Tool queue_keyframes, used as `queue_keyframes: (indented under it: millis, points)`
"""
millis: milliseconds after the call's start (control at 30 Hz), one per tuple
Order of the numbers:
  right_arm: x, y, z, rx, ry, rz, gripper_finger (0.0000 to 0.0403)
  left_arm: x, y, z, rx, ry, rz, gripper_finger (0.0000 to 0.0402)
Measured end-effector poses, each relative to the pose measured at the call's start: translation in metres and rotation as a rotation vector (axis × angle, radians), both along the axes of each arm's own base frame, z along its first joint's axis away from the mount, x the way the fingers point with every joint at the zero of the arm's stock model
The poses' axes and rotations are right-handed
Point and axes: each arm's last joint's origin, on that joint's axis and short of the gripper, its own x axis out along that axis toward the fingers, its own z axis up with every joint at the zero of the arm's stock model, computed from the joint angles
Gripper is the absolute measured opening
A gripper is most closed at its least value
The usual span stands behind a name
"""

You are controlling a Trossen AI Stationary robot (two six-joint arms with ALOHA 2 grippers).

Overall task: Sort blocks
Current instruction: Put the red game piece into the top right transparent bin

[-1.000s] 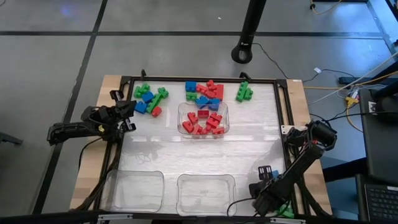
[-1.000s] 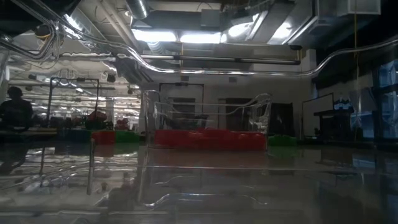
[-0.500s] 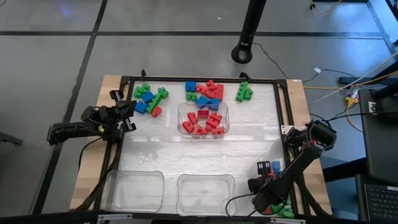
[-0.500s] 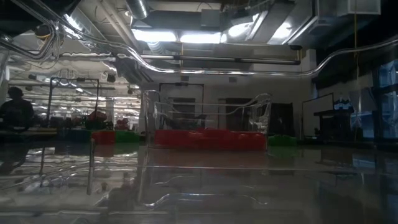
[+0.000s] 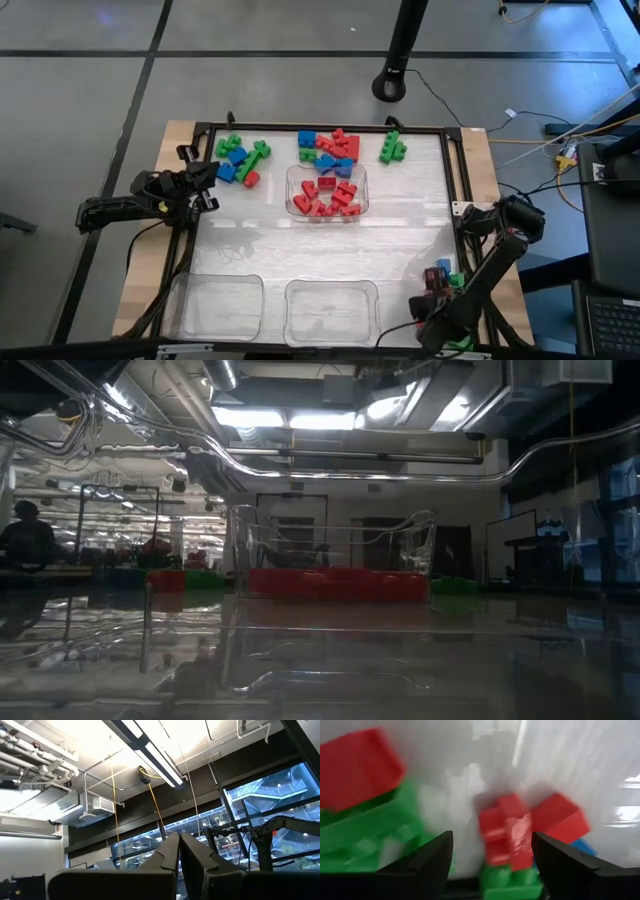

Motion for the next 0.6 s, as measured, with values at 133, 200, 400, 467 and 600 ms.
queue_keyframes:
  millis: [133,200,400,467,600]
  points:
    - [-0.002,-0.006,-0.010,-0.023,-0.001,0.011,0.0269,0.000,0.000,0.000,0.009,0.000,0.008,0.0006]
    - [-0.003,-0.008,-0.015,-0.022,0.002,0.023,0.0269,0.000,0.000,0.000,0.009,0.000,0.007,0.0006]
    - [-0.006,-0.010,-0.024,-0.002,0.021,0.019,0.0269,0.000,0.000,0.000,0.004,-0.001,0.003,0.0006]
    - [-0.007,-0.012,-0.026,-0.010,0.031,0.019,0.0269,0.000,0.000,0.000,0.002,0.000,0.002,0.0006]
    - [-0.010,-0.016,-0.032,-0.024,0.046,0.034,0.0269,0.000,0.000,0.000,0.002,0.000,0.001,0.0006]
